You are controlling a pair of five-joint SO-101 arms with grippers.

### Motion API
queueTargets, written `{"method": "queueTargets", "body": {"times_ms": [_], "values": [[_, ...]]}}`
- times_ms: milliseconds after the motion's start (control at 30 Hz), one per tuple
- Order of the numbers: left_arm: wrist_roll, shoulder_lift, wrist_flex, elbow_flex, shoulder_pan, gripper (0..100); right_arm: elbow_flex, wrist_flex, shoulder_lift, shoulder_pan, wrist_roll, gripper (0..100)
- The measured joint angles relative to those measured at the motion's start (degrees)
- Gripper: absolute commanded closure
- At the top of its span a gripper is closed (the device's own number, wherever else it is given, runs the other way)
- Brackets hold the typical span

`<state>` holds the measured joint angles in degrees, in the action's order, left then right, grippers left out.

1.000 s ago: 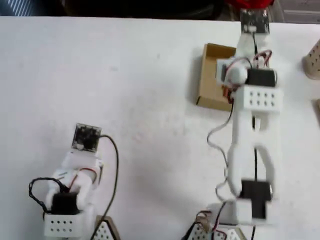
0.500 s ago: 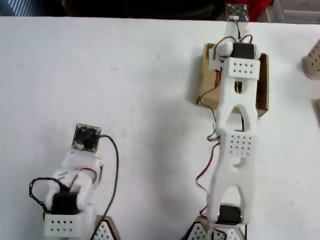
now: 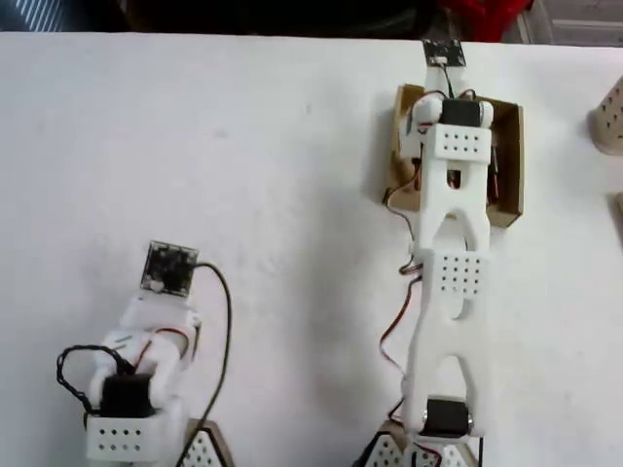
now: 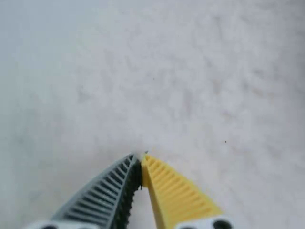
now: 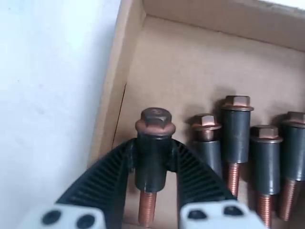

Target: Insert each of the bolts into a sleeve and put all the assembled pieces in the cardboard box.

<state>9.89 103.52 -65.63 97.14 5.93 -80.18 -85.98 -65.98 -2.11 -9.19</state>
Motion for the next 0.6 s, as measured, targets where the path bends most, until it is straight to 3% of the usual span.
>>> {"method": "queueTargets", "body": {"times_ms": [233,467,600], "values": [[0.00,0.00,0.00,0.00,0.00,98,-0.09,0.00,-3.16,0.09,-0.18,97.8],[0.00,0.00,0.00,0.00,0.00,98,-0.09,2.37,-5.71,0.09,-0.18,74.2],[0.00,0.00,0.00,0.00,0.00,98,-1.32,2.37,-5.71,0.53,-0.18,75.2]]}}
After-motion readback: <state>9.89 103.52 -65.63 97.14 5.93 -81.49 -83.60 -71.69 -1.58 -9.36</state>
